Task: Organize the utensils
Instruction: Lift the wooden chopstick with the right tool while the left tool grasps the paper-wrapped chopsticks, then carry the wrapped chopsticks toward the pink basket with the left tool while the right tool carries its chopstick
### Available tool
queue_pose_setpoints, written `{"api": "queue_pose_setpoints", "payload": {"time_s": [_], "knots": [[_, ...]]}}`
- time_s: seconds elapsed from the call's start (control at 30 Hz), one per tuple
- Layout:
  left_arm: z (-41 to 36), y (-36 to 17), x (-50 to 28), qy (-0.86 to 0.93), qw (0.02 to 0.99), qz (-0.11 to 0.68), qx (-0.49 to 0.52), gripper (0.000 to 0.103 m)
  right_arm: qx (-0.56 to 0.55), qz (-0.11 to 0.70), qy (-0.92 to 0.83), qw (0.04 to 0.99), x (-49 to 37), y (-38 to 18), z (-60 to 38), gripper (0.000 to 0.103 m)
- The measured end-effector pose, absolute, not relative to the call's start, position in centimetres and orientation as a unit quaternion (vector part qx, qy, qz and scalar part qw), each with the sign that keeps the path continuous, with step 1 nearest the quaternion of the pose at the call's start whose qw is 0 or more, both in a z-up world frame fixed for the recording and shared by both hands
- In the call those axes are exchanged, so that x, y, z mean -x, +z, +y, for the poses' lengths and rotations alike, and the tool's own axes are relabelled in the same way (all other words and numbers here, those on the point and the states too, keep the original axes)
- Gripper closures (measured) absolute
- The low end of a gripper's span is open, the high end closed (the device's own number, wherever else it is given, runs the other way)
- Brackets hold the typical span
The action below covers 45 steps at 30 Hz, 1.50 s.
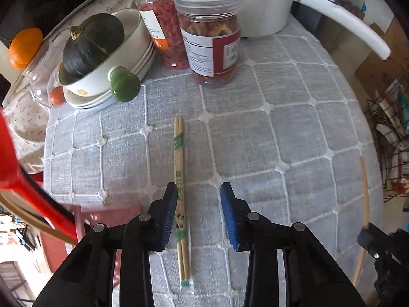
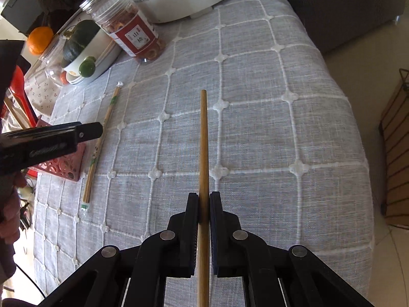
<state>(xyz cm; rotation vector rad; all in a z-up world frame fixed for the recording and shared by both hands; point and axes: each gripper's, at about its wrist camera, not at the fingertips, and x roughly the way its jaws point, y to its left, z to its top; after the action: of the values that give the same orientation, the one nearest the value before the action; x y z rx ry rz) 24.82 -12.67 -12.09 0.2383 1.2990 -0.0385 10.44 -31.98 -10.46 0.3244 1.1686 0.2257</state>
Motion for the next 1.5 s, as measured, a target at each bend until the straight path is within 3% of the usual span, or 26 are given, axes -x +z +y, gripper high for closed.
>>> {"api": "queue_pose_setpoints", "payload": {"time_s": [0.37, 0.6, 0.83, 0.93, 1.1, 1.33, 1.5], "knots": [[-12.5, -15.3, -27.4, 0.029, 0.77, 0.618, -0.158, 0.079, -0.163, 0.556, 0.104, 0.808, -10.8, -11.1, -32.8, 0.099], [-12.7, -15.6, -27.0, 0.01, 0.764, 0.628, -0.15, 0.098, -0.143, 0.579, 0.094, 0.797, -11.0, -12.3, -32.2, 0.099], [-13.6, -14.4, -25.6, -0.029, 0.773, 0.616, -0.148, 0.098, -0.113, 0.607, 0.073, 0.783, -12.1, -13.8, -32.5, 0.097], [-14.3, -13.0, -24.8, -0.045, 0.783, 0.604, -0.145, 0.098, -0.113, 0.598, 0.062, 0.791, -12.9, -13.2, -32.8, 0.088], [-14.8, -10.6, -22.6, -0.076, 0.798, 0.583, -0.133, 0.098, -0.097, 0.599, 0.048, 0.793, -14.5, -13.8, -32.0, 0.088], [-13.7, -7.6, -19.2, -0.105, 0.82, 0.55, -0.117, 0.098, -0.024, 0.595, 0.031, 0.802, -14.9, -13.7, -30.0, 0.096], [-11.7, -4.8, -16.2, -0.13, 0.845, 0.509, -0.099, 0.098, -0.044, 0.577, 0.037, 0.815, -13.6, -12.4, -29.8, 0.098]]}}
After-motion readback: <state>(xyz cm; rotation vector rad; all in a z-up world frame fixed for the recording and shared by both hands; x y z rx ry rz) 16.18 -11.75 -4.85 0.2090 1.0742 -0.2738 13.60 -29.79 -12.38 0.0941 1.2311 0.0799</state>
